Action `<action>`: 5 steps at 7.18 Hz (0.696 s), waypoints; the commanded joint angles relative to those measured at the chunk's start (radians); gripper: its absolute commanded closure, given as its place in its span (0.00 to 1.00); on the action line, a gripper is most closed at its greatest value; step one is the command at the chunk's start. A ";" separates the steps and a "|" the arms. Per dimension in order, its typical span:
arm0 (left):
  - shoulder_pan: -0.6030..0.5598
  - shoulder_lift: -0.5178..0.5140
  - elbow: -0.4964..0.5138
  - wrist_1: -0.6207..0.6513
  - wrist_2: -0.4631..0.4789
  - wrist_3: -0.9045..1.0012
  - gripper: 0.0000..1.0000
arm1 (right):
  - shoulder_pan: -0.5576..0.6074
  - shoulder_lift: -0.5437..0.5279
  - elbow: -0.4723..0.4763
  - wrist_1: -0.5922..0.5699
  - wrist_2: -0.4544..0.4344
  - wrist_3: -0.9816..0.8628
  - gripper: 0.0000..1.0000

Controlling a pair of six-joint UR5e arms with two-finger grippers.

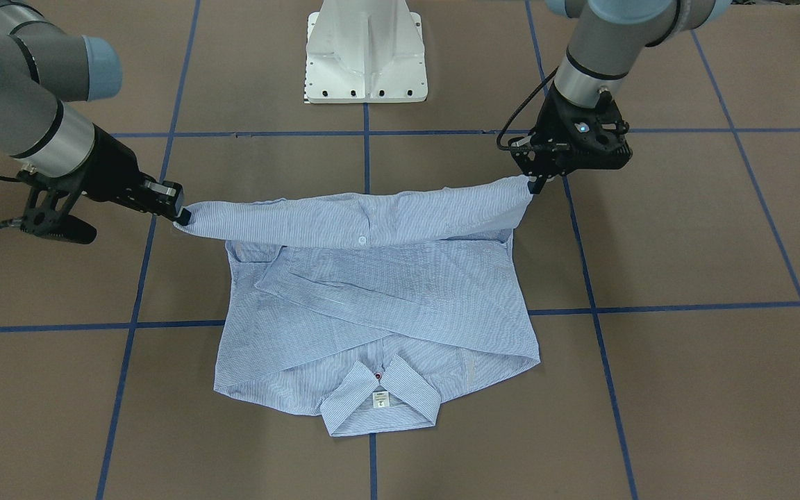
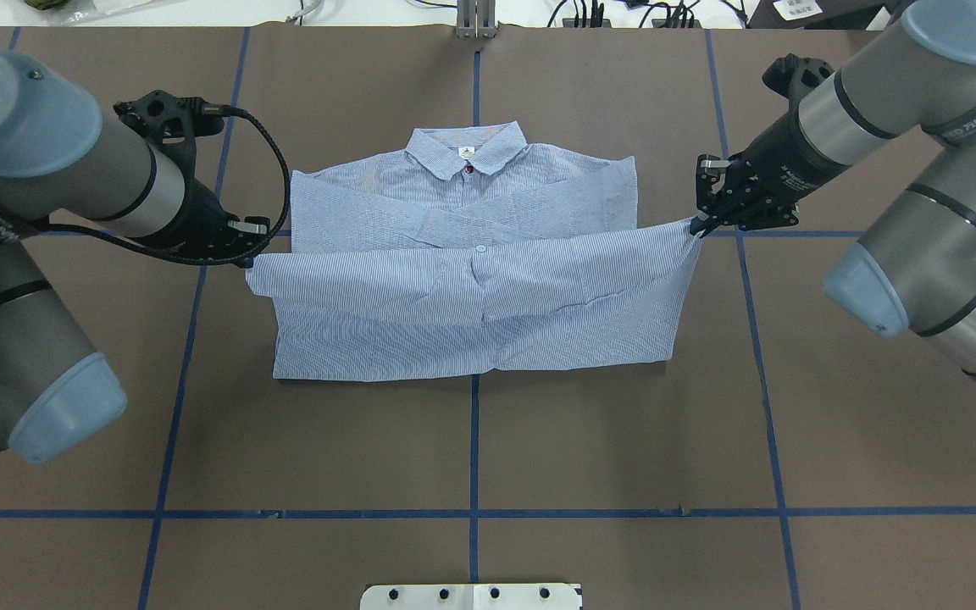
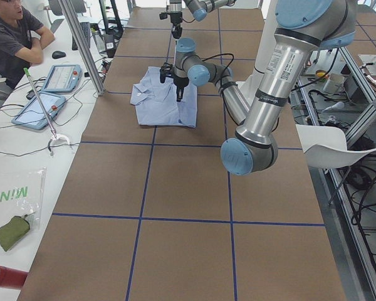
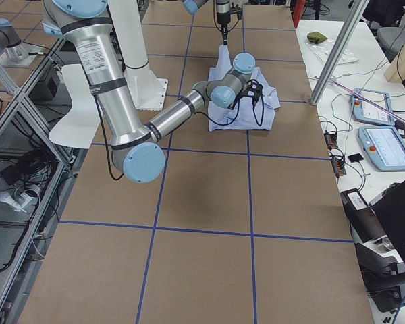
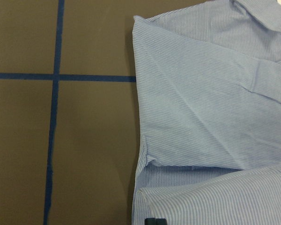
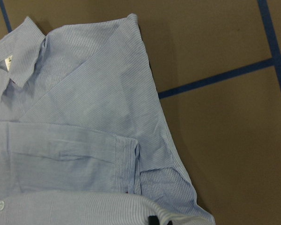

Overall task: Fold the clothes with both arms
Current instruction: 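Carry both hem corners up over the shirt toward the collar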

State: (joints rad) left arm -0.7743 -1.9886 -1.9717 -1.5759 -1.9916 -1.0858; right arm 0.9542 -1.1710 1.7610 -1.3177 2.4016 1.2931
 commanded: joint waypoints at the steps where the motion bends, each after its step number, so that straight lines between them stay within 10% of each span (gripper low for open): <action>1: -0.048 -0.016 0.140 -0.157 -0.009 0.003 1.00 | 0.032 0.071 -0.127 0.002 -0.001 -0.067 1.00; 5: -0.075 -0.039 0.189 -0.182 -0.009 0.003 1.00 | 0.037 0.209 -0.299 0.003 -0.001 -0.101 1.00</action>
State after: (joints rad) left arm -0.8459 -2.0113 -1.8077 -1.7500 -2.0003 -1.0830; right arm 0.9913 -1.0094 1.5190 -1.3156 2.4006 1.1981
